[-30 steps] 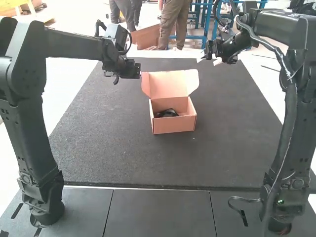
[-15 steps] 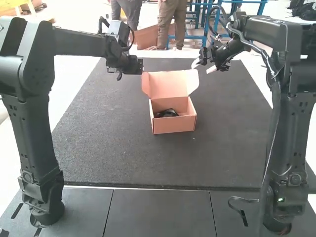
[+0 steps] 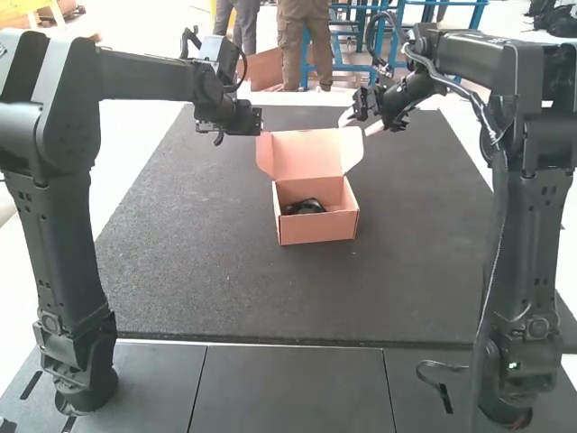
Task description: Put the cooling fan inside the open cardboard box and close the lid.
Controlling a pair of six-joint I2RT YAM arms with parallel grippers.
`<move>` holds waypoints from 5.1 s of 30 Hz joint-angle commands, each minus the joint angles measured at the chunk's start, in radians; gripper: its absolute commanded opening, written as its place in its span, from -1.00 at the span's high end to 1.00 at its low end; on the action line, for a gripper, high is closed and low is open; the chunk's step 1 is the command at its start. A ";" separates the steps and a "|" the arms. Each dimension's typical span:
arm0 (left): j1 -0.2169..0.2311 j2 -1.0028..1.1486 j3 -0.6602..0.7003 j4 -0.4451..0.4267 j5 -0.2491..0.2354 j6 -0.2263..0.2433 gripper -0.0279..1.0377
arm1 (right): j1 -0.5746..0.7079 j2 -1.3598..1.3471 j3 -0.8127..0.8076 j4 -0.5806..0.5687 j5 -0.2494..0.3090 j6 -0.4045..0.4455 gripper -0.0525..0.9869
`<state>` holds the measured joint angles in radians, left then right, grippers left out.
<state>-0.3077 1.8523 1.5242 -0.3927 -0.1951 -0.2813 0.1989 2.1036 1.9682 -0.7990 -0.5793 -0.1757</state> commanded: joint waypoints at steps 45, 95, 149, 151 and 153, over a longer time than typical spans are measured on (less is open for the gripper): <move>-0.031 0.054 0.037 0.002 0.158 -0.036 -0.87 | 0.019 0.038 0.029 0.001 -0.025 -0.016 -0.02; -0.056 0.021 0.067 -0.046 0.157 -0.035 -0.87 | 0.037 -0.013 -0.028 -0.043 0.108 0.005 0.91; -0.064 -0.156 -0.122 -0.264 0.270 -0.013 -0.87 | 0.168 -0.241 -0.466 -0.062 0.213 0.004 0.91; -0.064 -0.176 -0.133 -0.271 0.249 0.011 -0.87 | 0.168 -0.252 -0.483 -0.055 0.237 -0.008 0.90; -0.064 -0.196 -0.141 -0.282 0.201 0.036 -0.87 | 0.168 -0.260 -0.499 -0.054 0.254 -0.011 0.91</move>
<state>-0.3603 1.7031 1.3914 -0.6697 0.0586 -0.2901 0.3496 1.8893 1.4879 -0.8440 -0.3599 -0.1703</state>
